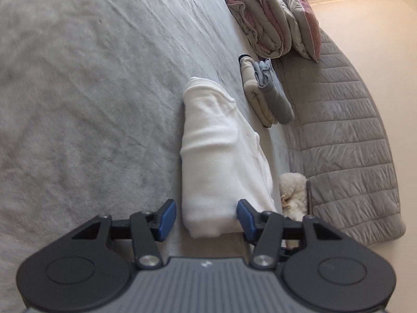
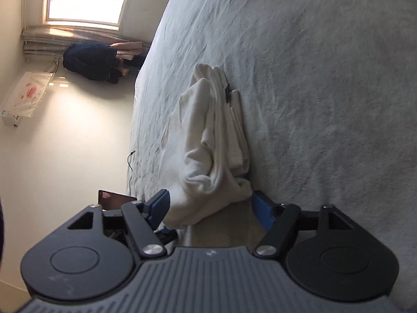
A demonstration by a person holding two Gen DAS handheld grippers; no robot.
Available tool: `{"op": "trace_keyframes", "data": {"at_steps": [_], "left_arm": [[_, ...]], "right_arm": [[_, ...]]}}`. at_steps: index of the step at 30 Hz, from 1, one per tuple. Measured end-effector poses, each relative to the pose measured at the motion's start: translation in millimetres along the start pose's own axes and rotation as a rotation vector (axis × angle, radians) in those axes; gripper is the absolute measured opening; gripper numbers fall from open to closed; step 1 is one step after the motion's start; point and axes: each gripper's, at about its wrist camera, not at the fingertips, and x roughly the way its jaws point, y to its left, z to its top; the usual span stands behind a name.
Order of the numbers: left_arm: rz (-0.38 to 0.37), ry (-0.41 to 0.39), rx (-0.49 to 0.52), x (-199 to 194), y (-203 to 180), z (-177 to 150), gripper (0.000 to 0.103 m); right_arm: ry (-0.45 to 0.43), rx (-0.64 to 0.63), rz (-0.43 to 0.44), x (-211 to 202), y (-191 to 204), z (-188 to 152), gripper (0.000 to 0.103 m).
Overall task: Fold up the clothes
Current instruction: 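Grasp the folded sweatshirt with both grippers and lift it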
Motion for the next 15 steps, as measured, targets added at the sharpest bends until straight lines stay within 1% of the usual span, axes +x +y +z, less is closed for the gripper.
{"op": "trace_keyframes", "data": {"at_steps": [2,3,4,5,6,9,13,14,15], "left_arm": [[-0.002,-0.004,0.005,4.3,-1.9,-1.5,0.053],[0.009,-0.007,0.013,5.2,-3.8,-2.0,0.050],[0.019,-0.010,0.020,6.0,-5.6,-2.5,0.048],[0.029,-0.014,0.028,6.9,-7.5,-2.9,0.045],[0.041,-0.018,0.040,7.0,-10.2,-3.8,0.042],[0.093,-0.029,0.164,5.4,-28.6,-7.9,0.038],[0.150,-0.024,0.285,8.8,-38.5,-13.1,0.040],[0.163,-0.025,0.308,9.8,-39.7,-14.1,0.043],[0.167,-0.025,0.315,9.7,-40.4,-13.1,0.044]], "right_arm": [[-0.023,-0.011,-0.027,3.4,5.1,-2.6,0.077],[-0.041,-0.022,-0.045,4.8,8.3,-4.0,0.077],[-0.059,-0.032,-0.063,6.2,11.6,-5.4,0.074],[-0.097,-0.052,-0.104,5.8,15.2,-7.8,0.056],[-0.117,-0.071,-0.127,6.2,17.7,-9.7,0.048],[-0.145,-0.129,-0.167,4.9,26.8,-15.5,0.039],[-0.147,-0.215,-0.237,8.6,31.8,-22.6,0.038],[-0.146,-0.254,-0.259,11.4,33.6,-23.9,0.041],[-0.146,-0.296,-0.281,13.4,36.0,-24.8,0.048]]}}
